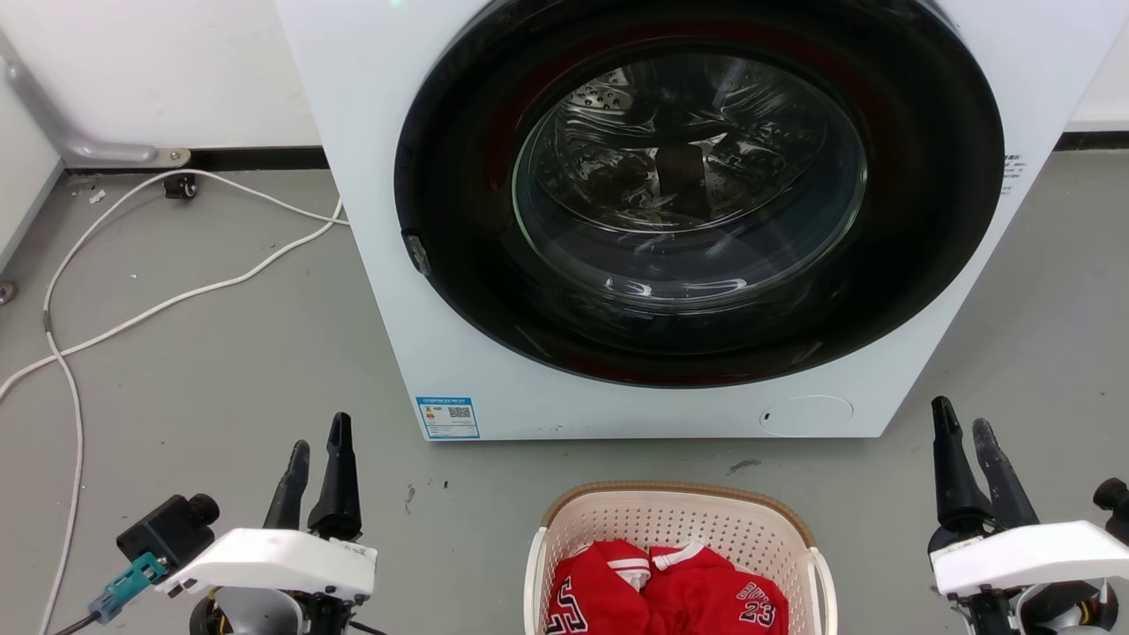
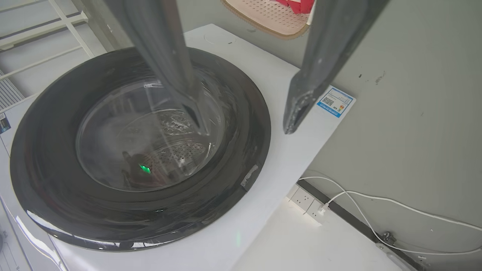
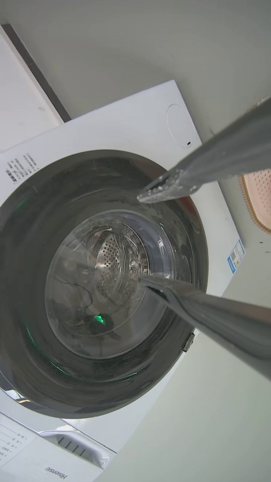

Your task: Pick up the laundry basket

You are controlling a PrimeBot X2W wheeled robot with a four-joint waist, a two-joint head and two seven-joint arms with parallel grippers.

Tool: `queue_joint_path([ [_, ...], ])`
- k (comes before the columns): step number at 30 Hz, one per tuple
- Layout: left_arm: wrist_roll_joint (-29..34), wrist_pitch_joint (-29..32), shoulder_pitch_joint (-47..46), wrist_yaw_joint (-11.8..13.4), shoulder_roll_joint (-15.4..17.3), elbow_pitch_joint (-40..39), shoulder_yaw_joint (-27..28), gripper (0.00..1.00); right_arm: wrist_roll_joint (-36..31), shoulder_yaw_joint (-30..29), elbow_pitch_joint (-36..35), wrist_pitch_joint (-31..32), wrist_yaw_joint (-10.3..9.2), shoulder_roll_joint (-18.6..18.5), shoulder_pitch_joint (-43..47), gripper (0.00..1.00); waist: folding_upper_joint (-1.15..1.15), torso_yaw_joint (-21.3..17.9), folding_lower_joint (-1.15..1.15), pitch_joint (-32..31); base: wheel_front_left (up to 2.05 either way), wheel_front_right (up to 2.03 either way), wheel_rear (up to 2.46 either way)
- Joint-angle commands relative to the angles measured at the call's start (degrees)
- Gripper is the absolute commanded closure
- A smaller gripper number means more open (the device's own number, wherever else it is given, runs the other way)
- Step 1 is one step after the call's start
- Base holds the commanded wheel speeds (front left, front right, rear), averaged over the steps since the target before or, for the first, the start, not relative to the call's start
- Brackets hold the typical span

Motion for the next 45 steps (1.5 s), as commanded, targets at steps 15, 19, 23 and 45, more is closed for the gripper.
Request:
queue_joint_path([
  [15,12.0,-3.0,0.7,1.2,1.1,-0.8,-1.8,0.0,-13.4,-0.2,-1.3,-3.0,0.02,-0.2,0.9,0.0,0.0,0.1,0.0,0.1,0.0,0.0,0.0],
  [19,14.7,-3.7,1.0,1.3,1.3,-0.7,-2.2,0.0,-16.1,-0.1,-1.3,-3.6,0.02,-0.2,1.1,0.0,0.0,0.1,0.0,0.0,0.0,0.0,0.0],
  [23,17.2,-4.3,1.3,1.7,1.3,-0.7,-2.6,0.0,-18.6,-0.2,-1.4,-4.3,0.02,-0.2,1.4,0.0,0.0,0.1,0.0,0.0,0.0,0.0,0.0],
  [45,30.5,-7.7,3.1,2.3,0.7,-1.2,-2.9,0.0,-30.3,0.0,-3.3,-7.7,0.01,-0.2,3.2,0.0,0.0,0.4,0.0,-0.6,0.0,0.0,0.0],
])
